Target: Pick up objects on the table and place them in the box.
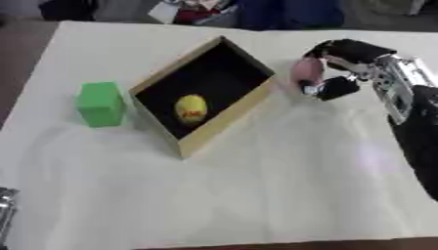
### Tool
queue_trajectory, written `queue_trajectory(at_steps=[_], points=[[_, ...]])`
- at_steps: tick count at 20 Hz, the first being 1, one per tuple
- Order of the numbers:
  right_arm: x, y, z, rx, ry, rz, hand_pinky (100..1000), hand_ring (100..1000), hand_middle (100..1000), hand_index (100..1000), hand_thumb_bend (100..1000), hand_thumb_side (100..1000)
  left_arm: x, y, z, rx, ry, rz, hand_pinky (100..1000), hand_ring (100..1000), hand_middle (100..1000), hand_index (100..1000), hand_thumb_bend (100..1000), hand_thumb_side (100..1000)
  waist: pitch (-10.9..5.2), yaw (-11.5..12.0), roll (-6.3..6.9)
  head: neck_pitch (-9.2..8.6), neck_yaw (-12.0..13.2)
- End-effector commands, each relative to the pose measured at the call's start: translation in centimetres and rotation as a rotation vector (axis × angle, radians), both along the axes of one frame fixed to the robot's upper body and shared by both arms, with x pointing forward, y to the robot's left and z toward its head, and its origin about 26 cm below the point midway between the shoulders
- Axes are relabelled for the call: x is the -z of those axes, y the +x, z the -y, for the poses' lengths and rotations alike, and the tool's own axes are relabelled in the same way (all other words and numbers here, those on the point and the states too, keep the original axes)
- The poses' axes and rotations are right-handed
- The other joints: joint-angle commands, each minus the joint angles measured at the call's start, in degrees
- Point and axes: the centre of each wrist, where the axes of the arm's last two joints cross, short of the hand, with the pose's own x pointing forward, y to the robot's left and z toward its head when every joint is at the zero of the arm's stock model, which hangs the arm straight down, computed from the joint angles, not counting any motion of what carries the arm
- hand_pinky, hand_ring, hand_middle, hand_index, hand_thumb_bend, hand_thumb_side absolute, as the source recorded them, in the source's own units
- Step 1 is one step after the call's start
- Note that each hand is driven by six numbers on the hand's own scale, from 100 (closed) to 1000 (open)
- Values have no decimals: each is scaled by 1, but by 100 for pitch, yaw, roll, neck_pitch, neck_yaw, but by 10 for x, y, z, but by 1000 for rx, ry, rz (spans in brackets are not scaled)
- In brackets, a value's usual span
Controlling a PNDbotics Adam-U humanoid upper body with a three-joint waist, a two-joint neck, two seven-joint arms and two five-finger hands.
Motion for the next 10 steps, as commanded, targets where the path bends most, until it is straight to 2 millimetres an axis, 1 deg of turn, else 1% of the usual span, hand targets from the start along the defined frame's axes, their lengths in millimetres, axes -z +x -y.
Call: queue_trajectory(at_steps=[1, 2, 3, 4, 5, 8, 10], points=[[-22, -3, 10, 28, 15, 63, 833, 810, 603, 728, 214, 327, -7, -2, 0, 6, 14, 22, 749, 618, 643, 820, 219, 1000, -142, 1, 7, -75, 4], [-22, -3, 10, 31, 28, 79, 808, 783, 565, 683, 119, 336, -6, -2, 0, 6, 14, 22, 748, 618, 643, 820, 219, 1000, -143, 4, 8, -76, 3], [-21, -4, 9, 31, 41, 93, 806, 781, 561, 680, 127, 289, -6, -2, 0, 6, 13, 22, 748, 618, 643, 821, 219, 1000, -143, 6, 10, -77, 2], [-21, -4, 8, 29, 54, 104, 803, 774, 557, 671, 100, 302, -6, -2, 0, 7, 14, 22, 748, 618, 643, 821, 219, 1000, -143, 5, 10, -76, 0], [-22, -4, 7, 25, 68, 111, 804, 772, 553, 669, 100, 245, -6, -2, 0, 9, 15, 21, 748, 618, 644, 821, 219, 1000, -145, 3, 9, -76, -3], [-30, -6, 4, 6, 107, 130, 809, 767, 549, 670, 100, 208, -6, -2, 0, 10, 17, 20, 747, 618, 644, 821, 220, 1000, -151, -3, 7, -85, -6], [-39, -9, 1, -17, 131, 145, 812, 764, 547, 673, 100, 188, -6, -2, 0, 10, 18, 19, 747, 617, 645, 821, 219, 1000, -155, -5, 3, -88, -10]])
